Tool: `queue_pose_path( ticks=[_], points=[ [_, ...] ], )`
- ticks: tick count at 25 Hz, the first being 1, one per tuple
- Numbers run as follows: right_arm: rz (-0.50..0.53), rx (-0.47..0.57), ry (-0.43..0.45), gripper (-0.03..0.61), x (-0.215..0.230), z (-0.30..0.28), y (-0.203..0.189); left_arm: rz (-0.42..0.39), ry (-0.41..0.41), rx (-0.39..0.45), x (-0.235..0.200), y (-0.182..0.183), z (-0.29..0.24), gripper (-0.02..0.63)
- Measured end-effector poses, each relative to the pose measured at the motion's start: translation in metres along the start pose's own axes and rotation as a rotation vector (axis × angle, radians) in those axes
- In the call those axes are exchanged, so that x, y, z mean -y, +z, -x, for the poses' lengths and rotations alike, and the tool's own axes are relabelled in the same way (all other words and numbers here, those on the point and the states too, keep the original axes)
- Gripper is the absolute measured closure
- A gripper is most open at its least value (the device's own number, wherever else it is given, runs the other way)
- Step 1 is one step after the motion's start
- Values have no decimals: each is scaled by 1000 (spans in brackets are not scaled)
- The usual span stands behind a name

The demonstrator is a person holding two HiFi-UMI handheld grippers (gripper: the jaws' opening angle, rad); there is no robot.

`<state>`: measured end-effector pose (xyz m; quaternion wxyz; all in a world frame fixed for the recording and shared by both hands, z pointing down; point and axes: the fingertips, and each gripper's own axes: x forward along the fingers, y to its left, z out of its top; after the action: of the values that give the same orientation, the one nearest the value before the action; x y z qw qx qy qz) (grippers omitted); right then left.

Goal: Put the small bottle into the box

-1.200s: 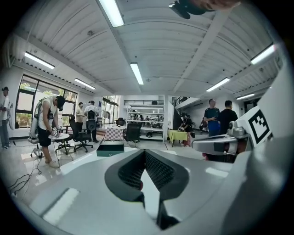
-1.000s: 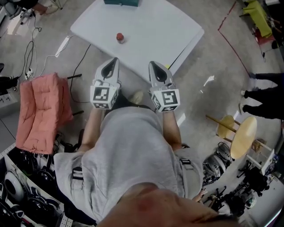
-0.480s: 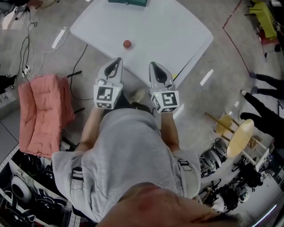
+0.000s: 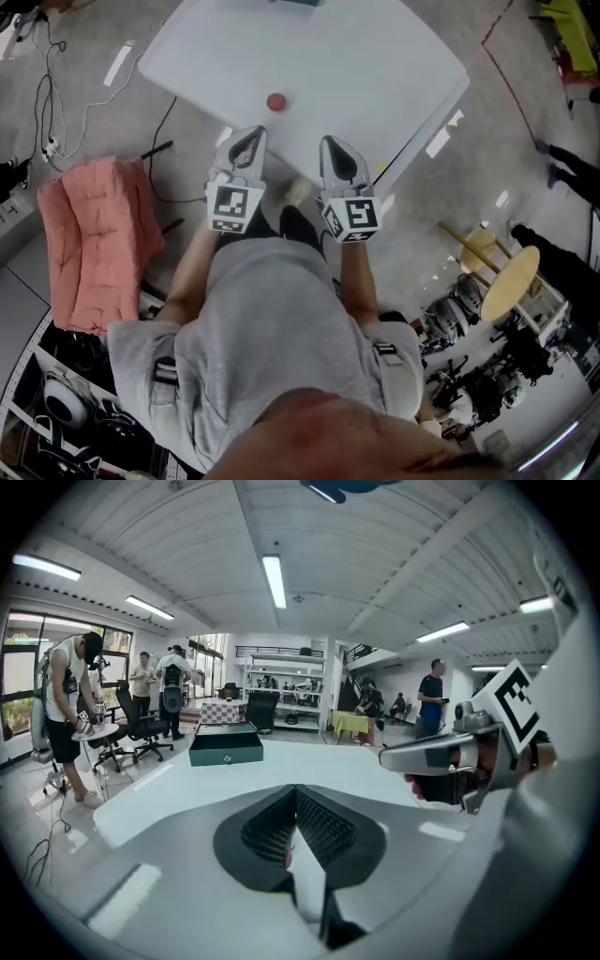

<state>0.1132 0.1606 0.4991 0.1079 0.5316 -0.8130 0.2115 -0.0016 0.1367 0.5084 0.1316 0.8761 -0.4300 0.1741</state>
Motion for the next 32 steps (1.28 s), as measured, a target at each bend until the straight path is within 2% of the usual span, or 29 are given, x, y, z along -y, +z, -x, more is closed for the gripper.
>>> queue_pose_path(
  ticks=[7,13,14,15,17,19,21,30,32],
  points=[
    [-27,-40,-4,575,9,-20,-16,14,-31,-26,-5,-13,-26,602],
    [-49,-48,-20,575,23,-28,-19,33,8,-31,-16,-17,-41,600],
    [-49,-50,-25,575,25,-29,-19,35,0,-37,-15,-19,-44,563],
    [-48,-52,-30,575,26,-29,-20,40,-13,-44,-15,-21,-47,494],
    [-52,-56,-38,575,30,-30,-22,50,-31,-58,-13,-23,-53,478],
    [-61,-58,-43,575,33,-31,-24,48,-35,-73,-13,-26,-60,423],
    [-68,-61,-50,575,38,-32,-25,48,-40,-91,-11,-28,-68,399],
    [-85,-62,-79,575,61,-39,-28,16,-54,-151,-7,-41,-95,397],
    [-90,-64,-83,575,64,-40,-28,10,-50,-157,-8,-43,-97,416]
  ],
)
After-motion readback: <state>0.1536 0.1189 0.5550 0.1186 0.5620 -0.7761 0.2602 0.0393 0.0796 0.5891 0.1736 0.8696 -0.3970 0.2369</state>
